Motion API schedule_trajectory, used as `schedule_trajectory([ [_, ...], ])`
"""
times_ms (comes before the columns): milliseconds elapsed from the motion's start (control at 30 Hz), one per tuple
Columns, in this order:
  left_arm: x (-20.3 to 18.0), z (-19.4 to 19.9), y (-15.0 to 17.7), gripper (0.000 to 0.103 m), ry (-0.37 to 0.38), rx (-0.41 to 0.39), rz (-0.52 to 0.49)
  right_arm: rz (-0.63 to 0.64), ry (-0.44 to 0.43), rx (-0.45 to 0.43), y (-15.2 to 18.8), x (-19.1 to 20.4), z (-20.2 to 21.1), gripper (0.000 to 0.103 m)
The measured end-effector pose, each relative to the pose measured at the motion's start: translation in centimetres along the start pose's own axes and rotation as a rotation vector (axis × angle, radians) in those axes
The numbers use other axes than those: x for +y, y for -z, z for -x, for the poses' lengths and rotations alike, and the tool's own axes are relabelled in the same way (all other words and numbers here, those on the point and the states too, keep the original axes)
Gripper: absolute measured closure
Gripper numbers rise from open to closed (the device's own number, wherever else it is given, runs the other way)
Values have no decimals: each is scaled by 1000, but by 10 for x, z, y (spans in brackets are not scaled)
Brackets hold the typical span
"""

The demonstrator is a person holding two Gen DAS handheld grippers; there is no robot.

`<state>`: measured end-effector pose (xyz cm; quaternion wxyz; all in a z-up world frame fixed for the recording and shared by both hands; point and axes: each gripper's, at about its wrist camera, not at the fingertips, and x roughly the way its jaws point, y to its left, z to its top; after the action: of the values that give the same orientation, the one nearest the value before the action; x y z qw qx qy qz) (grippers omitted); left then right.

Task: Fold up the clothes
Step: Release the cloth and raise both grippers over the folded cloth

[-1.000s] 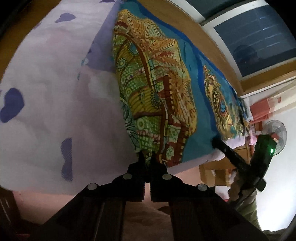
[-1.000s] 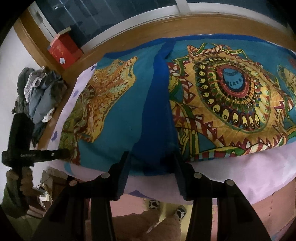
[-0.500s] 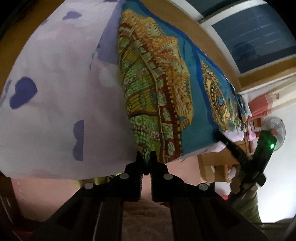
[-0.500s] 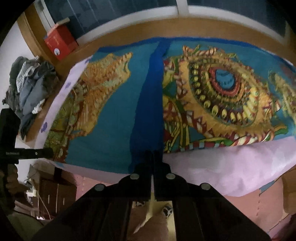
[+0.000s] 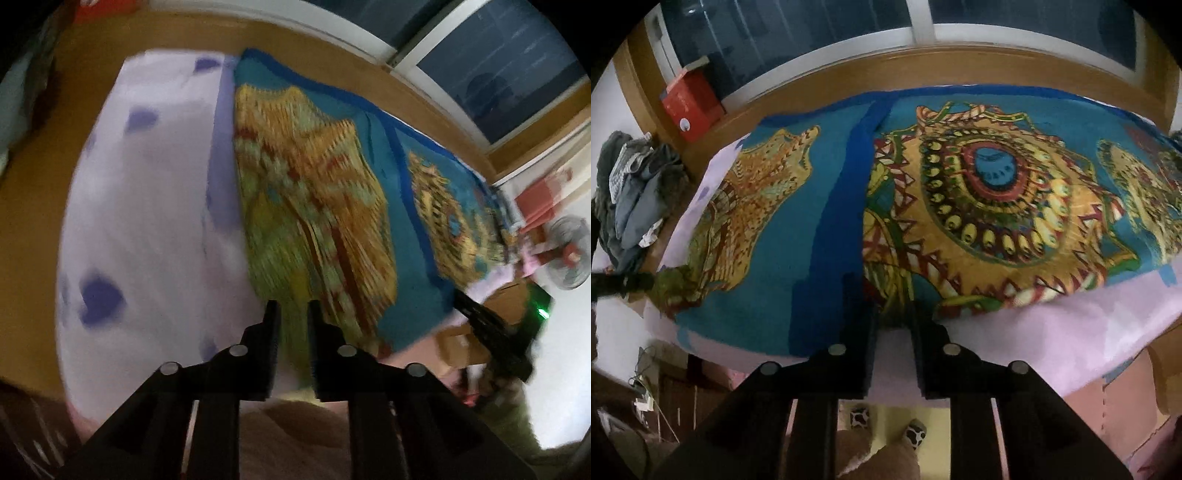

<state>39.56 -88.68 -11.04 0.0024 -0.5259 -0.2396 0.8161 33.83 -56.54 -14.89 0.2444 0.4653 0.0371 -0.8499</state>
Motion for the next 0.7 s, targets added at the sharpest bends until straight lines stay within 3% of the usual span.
schedule_trajectory([
  [133,8,-1,-48,85,-29,-12,-70,-1,70,-57,-2,20,19,83],
  [233,21,-6,-90,76,-29,-39,-144,-16,67,-89,-3,48,30,61],
  [267,24,-11,-103,75,-35,-38,-173,-3,68,-95,-3,65,30,58],
  [500,51,-57,-187,75,-40,13,-283,73,86,-77,-6,197,9,48],
  [700,57,-79,-225,75,-31,24,-323,169,193,-17,-7,271,-19,48],
])
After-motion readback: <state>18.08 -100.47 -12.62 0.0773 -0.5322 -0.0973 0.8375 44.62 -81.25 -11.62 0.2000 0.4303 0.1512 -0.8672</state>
